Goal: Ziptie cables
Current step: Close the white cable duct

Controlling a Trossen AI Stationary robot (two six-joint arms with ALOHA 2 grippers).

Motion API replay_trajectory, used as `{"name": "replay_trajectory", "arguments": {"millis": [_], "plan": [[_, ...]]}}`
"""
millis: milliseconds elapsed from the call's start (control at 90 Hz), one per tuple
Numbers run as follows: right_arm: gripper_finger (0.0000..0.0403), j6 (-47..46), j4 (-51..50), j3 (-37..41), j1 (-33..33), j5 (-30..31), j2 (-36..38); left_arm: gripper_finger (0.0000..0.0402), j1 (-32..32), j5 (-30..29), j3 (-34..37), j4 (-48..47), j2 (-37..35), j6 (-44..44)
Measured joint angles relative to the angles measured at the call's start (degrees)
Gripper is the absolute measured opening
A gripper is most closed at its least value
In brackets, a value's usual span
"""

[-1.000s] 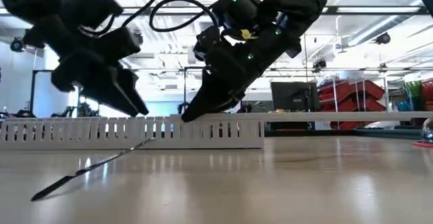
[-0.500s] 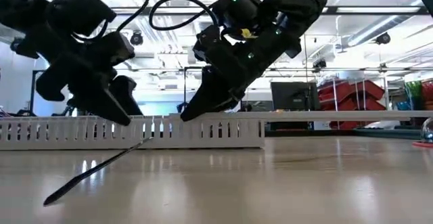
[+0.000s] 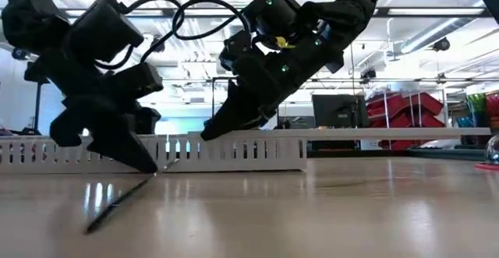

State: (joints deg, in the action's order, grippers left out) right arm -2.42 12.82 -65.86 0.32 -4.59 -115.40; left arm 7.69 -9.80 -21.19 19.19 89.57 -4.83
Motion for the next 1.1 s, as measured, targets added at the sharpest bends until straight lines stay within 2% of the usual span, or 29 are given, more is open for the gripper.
{"name": "replay_trajectory", "arguments": {"millis": [133, 322, 600, 844, 1100], "plan": [[0.0222, 0.5, 0.1, -0.4, 0.0, -0.7, -0.1, 0.0202, -0.1, -0.2, 0.1, 0.1, -0.4, 0.2], [0.0225, 3.7, -0.2, -1.1, -0.2, -4.1, -0.3, 0.0243, -0.4, 0.3, 0.2, 0.3, -0.7, 0.0], [0.0225, 5.5, -4.5, -1.8, -0.2, -5.6, -0.1, 0.0208, -0.4, 0.1, 0.7, 1.0, -0.7, -0.6], [0.0221, 5.8, -7.3, -4.0, -0.2, -5.8, -0.1, 0.0219, -0.4, 0.2, 1.0, 2.0, -0.6, -0.6], [0.0223, 3.0, -7.1, -9.0, 0.1, -3.1, -4.7, 0.0221, -0.4, -0.4, 1.2, 2.4, -0.8, -0.7]]}}
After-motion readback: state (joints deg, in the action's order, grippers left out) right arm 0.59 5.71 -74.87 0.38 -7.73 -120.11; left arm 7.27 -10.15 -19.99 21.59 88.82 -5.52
